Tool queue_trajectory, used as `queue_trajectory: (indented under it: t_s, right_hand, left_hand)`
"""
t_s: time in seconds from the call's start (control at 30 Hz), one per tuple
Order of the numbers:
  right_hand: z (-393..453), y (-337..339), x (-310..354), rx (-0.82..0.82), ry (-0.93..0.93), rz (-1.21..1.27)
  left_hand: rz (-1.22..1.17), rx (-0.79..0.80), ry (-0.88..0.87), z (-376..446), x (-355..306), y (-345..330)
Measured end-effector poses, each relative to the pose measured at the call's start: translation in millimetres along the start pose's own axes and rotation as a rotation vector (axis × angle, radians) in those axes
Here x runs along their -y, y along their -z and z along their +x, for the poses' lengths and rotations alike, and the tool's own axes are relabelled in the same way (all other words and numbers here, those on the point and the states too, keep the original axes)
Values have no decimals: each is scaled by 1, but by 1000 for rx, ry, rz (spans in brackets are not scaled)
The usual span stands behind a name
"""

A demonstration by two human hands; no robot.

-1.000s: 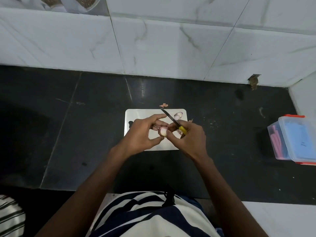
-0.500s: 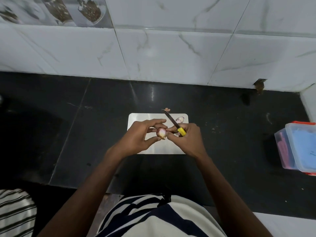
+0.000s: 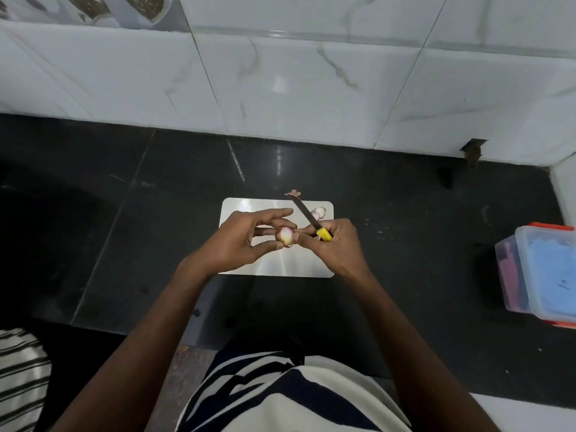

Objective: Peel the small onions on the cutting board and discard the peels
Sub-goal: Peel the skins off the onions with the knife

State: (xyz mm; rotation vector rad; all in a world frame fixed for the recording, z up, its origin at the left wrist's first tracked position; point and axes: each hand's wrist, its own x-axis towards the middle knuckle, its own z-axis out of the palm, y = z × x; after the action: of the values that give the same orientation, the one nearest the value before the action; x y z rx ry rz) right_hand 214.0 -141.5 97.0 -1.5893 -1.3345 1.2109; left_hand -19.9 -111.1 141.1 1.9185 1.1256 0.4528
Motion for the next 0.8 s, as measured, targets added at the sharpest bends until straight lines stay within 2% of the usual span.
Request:
queue_trajectory:
  t_s: [0.3,0.43,0.8]
  right_hand:
    - [4,5,-5,8,-7,35]
    - [4,6,-8,22,11,-22]
    - [-2,3,-7,-22,134,-79]
  left_hand:
    - [-18,-13,34,0,0,-5]
    - [-29,-22,55,0,-3,-6]
    - [-68,-69,61,-8,-9,-12]
